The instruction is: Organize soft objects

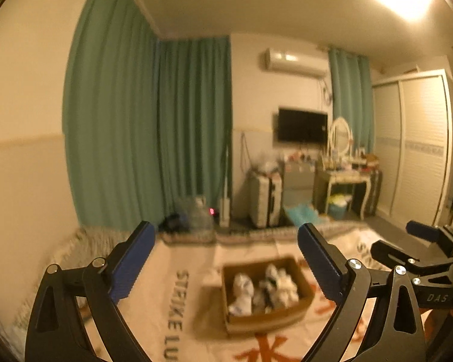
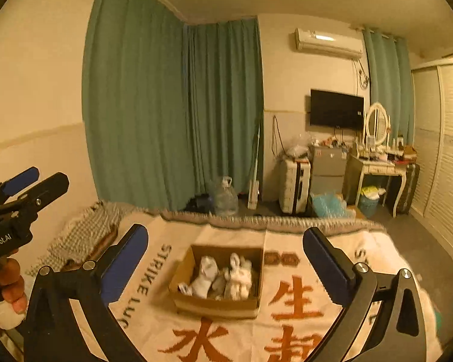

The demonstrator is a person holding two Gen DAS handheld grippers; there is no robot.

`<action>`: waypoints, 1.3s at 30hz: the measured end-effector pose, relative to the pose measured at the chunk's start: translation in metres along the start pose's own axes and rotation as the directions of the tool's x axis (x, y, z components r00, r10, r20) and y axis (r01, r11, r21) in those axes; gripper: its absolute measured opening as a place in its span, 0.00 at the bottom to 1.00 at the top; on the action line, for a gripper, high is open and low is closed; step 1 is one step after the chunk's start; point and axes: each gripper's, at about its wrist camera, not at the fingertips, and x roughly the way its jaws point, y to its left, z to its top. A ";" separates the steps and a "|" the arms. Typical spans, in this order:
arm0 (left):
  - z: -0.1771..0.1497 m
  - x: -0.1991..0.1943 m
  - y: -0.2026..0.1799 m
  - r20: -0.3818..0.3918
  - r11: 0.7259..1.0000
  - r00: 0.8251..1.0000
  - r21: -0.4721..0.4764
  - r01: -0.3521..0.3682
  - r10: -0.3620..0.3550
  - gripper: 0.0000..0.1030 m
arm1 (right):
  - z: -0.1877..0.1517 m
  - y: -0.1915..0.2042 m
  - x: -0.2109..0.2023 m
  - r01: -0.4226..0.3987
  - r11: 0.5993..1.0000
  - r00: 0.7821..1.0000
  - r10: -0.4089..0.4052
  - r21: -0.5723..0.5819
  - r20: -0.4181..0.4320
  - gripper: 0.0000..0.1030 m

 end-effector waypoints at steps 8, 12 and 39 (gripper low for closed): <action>-0.066 0.039 -0.001 -0.169 1.000 0.986 0.023 -0.005 0.009 0.94 | -0.088 -0.011 0.052 -0.022 0.999 0.992 0.027 0.049 -0.120 1.00; -0.081 0.045 0.000 -0.217 1.000 0.976 0.003 0.011 -0.010 0.94 | -0.103 -0.015 0.060 -0.019 0.999 0.990 0.025 0.048 -0.142 1.00; -0.094 0.045 0.002 -0.241 1.000 0.970 -0.003 0.019 -0.019 0.94 | -0.102 -0.007 0.065 -0.022 0.998 0.987 0.030 0.051 -0.158 1.00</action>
